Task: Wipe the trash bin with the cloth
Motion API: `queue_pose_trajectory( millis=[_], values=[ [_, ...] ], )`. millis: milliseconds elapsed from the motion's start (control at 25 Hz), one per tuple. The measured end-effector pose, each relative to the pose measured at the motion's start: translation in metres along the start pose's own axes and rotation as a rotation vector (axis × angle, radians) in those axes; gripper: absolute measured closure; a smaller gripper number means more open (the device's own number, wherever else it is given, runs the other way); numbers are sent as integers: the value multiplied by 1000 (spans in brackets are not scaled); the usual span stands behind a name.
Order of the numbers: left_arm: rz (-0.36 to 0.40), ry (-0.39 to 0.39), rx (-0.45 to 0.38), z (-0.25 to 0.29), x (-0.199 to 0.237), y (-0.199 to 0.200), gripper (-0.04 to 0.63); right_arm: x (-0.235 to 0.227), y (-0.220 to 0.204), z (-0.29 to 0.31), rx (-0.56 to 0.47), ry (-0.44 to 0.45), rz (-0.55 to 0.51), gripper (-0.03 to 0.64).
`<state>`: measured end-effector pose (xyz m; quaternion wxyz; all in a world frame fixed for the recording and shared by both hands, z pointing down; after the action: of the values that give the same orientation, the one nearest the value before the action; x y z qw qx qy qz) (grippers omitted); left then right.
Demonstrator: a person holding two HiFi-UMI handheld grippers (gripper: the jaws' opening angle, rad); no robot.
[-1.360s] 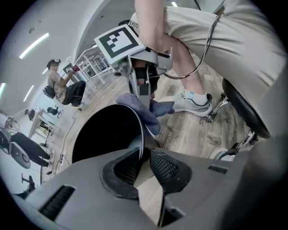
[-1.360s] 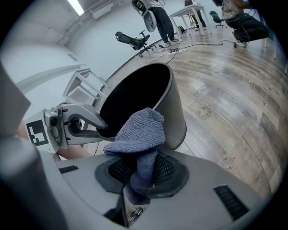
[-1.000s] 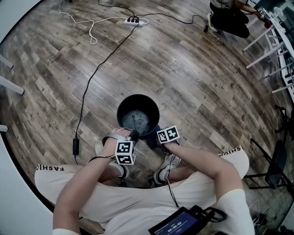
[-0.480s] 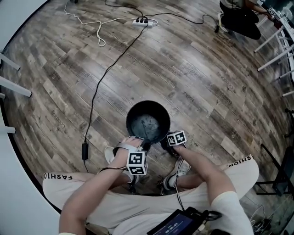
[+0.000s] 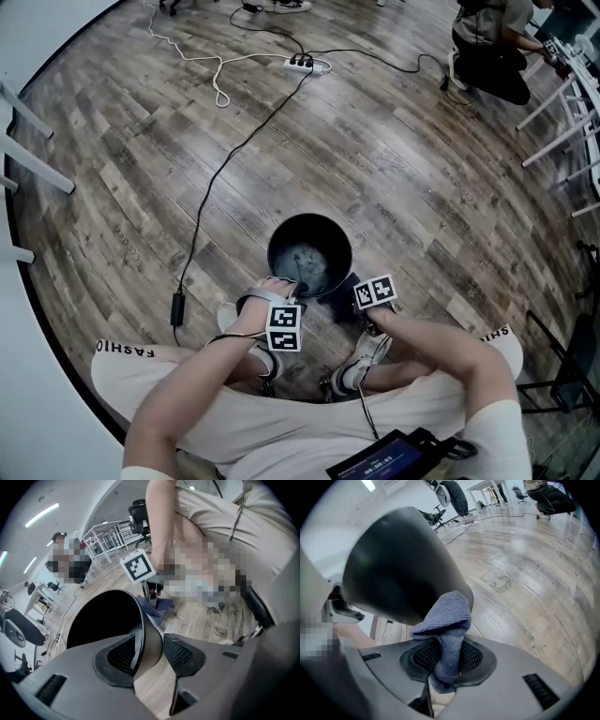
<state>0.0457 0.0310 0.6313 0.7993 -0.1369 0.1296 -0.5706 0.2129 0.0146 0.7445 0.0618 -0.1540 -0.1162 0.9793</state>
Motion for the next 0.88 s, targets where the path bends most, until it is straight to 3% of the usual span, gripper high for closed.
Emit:
queue_pose_trajectory(
  millis=[80, 240, 320, 560, 880],
  values=[
    [46, -4, 40, 1, 2, -8, 407, 8, 3, -37, 2, 23, 6, 532],
    [128, 66, 97, 2, 3, -23, 410, 43, 14, -93, -20, 122, 22, 532],
    [149, 93, 110, 1, 4, -24, 474, 57, 20, -105, -26, 153, 15, 533],
    [189, 84, 112, 2, 1, -20, 494, 59, 29, -88, -50, 142, -19, 532],
    [215, 73, 88, 3, -1, -5, 514, 21, 33, -28, -45, 118, -59, 533]
  ],
)
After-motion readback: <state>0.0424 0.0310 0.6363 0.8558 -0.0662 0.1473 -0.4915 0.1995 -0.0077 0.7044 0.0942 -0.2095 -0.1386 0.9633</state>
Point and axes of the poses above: the fingertips, and each gripper's own axes: z forward along the fingers, x to its left, y out of its top, the point moved 5 cm from there along -z, backward along the fingers, and after that the axes turned 12 degrees about -y, right-handed, at the moved point
